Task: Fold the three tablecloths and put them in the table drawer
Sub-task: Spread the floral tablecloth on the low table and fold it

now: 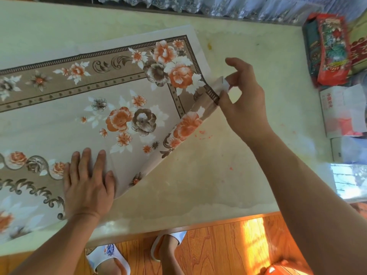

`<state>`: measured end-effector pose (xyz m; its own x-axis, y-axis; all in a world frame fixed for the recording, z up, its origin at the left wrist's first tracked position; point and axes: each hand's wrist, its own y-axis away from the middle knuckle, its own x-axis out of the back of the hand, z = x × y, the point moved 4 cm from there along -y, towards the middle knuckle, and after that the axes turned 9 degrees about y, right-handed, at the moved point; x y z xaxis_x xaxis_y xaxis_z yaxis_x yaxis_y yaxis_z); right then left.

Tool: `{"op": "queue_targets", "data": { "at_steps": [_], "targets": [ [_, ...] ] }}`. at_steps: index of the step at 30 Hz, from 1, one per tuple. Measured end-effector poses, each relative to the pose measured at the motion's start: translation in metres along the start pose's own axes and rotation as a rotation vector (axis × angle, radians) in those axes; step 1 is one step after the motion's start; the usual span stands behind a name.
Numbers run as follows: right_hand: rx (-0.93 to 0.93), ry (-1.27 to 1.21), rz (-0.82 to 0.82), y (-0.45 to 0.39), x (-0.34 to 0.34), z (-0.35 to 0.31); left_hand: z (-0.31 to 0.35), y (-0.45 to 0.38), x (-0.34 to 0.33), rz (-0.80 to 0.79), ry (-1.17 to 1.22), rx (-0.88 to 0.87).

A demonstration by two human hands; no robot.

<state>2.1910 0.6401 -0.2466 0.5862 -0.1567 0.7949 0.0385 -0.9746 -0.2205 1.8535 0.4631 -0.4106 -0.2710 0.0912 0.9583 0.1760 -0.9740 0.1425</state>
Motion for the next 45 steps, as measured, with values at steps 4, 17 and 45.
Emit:
{"op": "queue_targets", "data": {
  "at_steps": [4, 17, 45],
  "targets": [
    [0.202, 0.082, 0.144, -0.003, 0.005, -0.020, 0.001, 0.001, 0.001, 0.003, -0.008, -0.007],
    [-0.011, -0.024, -0.378, -0.020, 0.051, -0.009, 0.000, 0.000, 0.006, -0.025, -0.009, 0.005],
    [-1.338, -0.339, -1.046, 0.045, -0.011, 0.141, 0.002, -0.001, 0.004, 0.005, 0.010, 0.001]
  ]
}}
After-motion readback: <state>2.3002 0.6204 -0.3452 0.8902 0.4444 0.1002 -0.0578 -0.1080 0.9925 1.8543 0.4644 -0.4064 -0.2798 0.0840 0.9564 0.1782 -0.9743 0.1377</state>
